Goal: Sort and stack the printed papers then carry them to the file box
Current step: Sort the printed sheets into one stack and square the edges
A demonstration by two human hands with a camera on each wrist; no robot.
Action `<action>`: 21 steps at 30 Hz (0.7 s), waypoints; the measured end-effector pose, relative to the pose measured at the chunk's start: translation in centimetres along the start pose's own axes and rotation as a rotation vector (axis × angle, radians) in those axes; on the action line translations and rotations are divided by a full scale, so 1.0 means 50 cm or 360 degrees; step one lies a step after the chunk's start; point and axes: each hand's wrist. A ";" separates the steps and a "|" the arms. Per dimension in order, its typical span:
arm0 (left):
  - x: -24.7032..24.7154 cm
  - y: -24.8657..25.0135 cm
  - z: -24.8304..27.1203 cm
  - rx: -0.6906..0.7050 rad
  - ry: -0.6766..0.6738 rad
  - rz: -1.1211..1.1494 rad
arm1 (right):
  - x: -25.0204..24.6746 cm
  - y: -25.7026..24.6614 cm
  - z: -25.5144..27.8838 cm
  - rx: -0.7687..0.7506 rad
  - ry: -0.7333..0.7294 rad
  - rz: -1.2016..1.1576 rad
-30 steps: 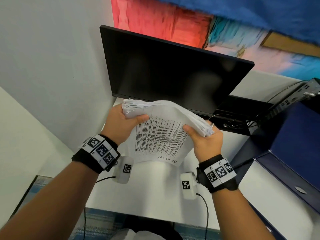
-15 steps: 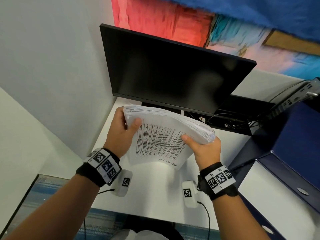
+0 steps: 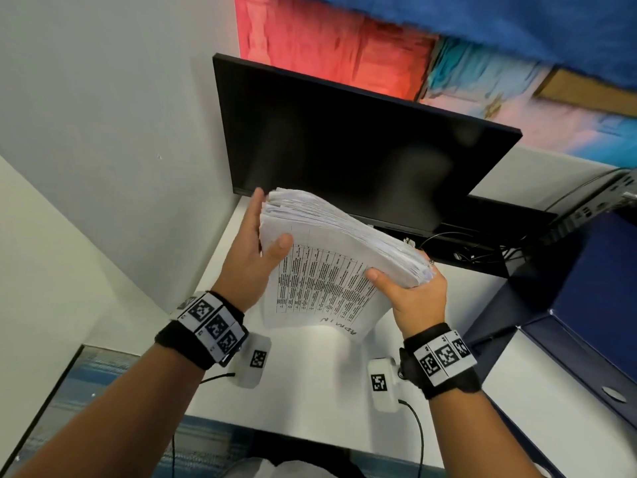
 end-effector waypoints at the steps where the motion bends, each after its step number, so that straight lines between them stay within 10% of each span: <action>1: -0.003 0.000 -0.008 -0.0063 0.0011 -0.0029 | 0.001 -0.002 -0.001 0.0002 -0.0023 -0.0017; 12: 0.027 0.011 0.002 0.0046 0.0080 0.0003 | -0.003 -0.041 0.006 -0.0165 0.0219 -0.0134; 21: 0.087 0.050 -0.039 0.0220 0.0611 -0.0030 | 0.016 -0.059 -0.006 -0.0297 0.0481 -0.0148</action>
Point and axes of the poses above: each hand's wrist, its own z-axis away from the middle knuckle, its own x-axis out of the palm, y = z × x, and after that the axes turned 2 degrees about z, right-handed
